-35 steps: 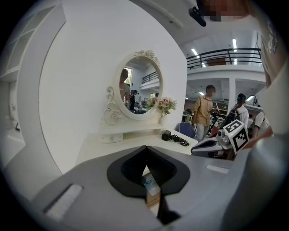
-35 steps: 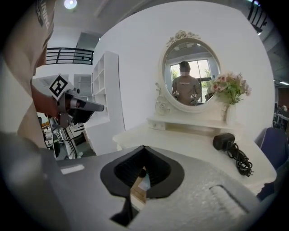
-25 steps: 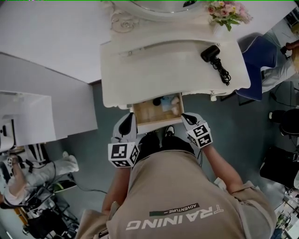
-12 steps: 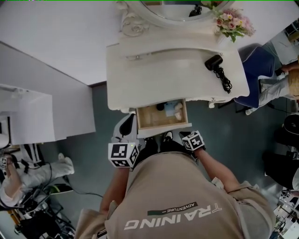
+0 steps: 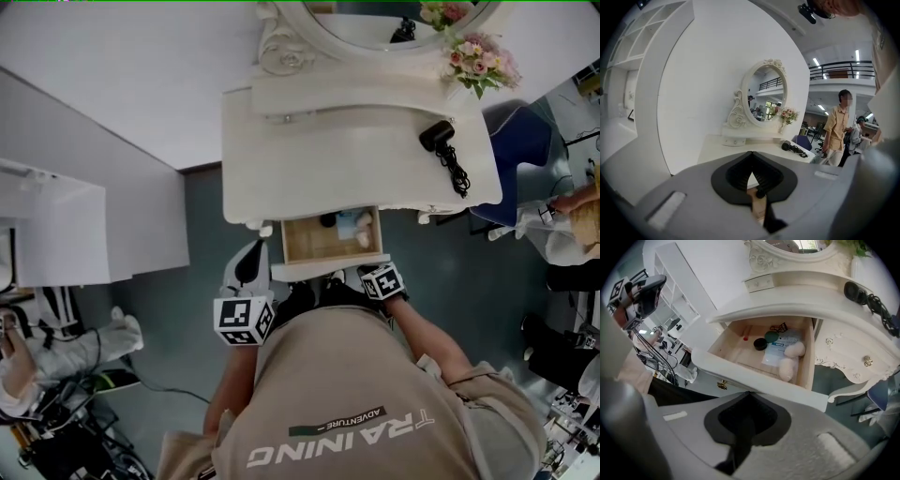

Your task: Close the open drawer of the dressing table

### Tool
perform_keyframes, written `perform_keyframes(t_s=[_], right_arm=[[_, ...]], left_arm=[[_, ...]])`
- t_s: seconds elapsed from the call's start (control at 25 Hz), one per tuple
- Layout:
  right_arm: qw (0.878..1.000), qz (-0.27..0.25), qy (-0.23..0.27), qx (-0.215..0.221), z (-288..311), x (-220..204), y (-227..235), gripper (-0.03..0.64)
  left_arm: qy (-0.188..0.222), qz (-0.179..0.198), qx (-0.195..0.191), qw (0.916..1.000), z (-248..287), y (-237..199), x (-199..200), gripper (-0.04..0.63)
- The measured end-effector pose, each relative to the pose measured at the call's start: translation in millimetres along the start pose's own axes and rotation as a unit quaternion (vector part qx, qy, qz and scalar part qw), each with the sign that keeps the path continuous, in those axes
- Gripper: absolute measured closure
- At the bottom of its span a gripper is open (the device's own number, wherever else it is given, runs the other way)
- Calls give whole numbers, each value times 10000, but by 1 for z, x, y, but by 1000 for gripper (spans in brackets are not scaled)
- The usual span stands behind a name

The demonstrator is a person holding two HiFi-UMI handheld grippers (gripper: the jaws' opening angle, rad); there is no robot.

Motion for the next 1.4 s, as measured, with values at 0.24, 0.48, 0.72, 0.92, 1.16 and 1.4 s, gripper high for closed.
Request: perform_keyframes(t_s=[0.24, 0.48, 0.72, 0.92, 1.16, 1.4], right_arm=[[9994, 329, 77, -60, 3, 8, -2, 614], [9855, 1636, 432, 125, 8, 21, 10, 614], [9882, 1489, 355, -50, 8, 34, 17, 614], [9891, 1418, 386, -40, 9, 53, 28, 614], [9897, 1384, 367, -11, 12, 75, 37, 614], [9893, 1399, 413, 17, 14, 93, 49, 614]], left_arm=[[32, -26, -150, 9999, 6, -10, 9, 578], [39, -66, -283, 9996, 22, -17, 13, 578], [30, -47, -400, 9992, 33, -16, 16, 578], [33, -72, -353, 9993, 37, -16, 16, 578], [-23, -71, -249, 9997, 41, -19, 16, 578], [10, -58, -154, 9999, 52, -20, 25, 578]])
Point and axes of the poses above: the fingertips, and each gripper's own axes: z forward along the fingers, y to its right, x out of its top, the point moved 9 cm from there along -z, backward along the fingers, and after that the axes turned 4 degrees about x, right-handed, at the moved point
